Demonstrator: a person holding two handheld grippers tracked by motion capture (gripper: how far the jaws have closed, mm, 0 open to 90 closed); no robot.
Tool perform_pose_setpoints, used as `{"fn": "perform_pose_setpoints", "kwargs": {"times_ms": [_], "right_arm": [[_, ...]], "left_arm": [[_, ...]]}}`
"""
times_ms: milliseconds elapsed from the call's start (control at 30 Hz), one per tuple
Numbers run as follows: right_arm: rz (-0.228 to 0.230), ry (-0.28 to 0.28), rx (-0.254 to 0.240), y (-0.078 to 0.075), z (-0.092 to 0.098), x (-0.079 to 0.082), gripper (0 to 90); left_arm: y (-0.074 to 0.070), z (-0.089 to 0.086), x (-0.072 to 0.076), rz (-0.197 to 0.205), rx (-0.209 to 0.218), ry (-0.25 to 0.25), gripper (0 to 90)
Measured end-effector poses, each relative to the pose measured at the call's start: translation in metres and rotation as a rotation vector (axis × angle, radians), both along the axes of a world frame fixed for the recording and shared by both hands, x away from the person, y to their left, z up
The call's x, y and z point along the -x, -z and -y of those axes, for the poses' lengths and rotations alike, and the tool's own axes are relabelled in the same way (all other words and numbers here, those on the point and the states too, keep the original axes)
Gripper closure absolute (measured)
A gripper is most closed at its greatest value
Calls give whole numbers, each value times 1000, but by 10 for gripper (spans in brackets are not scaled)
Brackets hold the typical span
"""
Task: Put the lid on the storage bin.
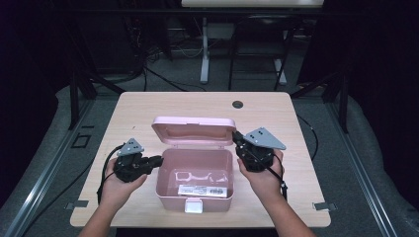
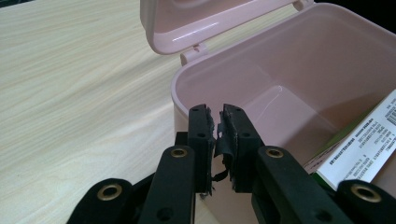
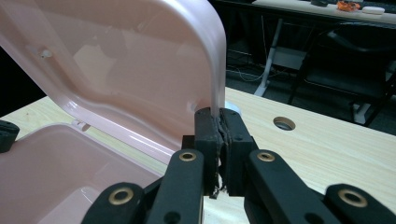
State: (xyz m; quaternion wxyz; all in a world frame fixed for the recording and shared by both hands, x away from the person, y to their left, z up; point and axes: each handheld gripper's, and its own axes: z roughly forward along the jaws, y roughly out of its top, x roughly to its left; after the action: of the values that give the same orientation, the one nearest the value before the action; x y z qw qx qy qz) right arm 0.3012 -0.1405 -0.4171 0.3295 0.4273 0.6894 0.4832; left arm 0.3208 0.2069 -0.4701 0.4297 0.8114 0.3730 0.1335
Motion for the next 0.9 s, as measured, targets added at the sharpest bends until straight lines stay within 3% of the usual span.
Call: {"fn": "perform_pose_setpoints", "kwargs": {"times_ms": [367,900], "right_arm": [[4,-3,-23,3,1,4,861],[2,-3,-41,4,2,4,855]], "left_arm": [[-1,0,0,5,4,-7,822],[-27,-6,3,67,41,-28,794]]}}
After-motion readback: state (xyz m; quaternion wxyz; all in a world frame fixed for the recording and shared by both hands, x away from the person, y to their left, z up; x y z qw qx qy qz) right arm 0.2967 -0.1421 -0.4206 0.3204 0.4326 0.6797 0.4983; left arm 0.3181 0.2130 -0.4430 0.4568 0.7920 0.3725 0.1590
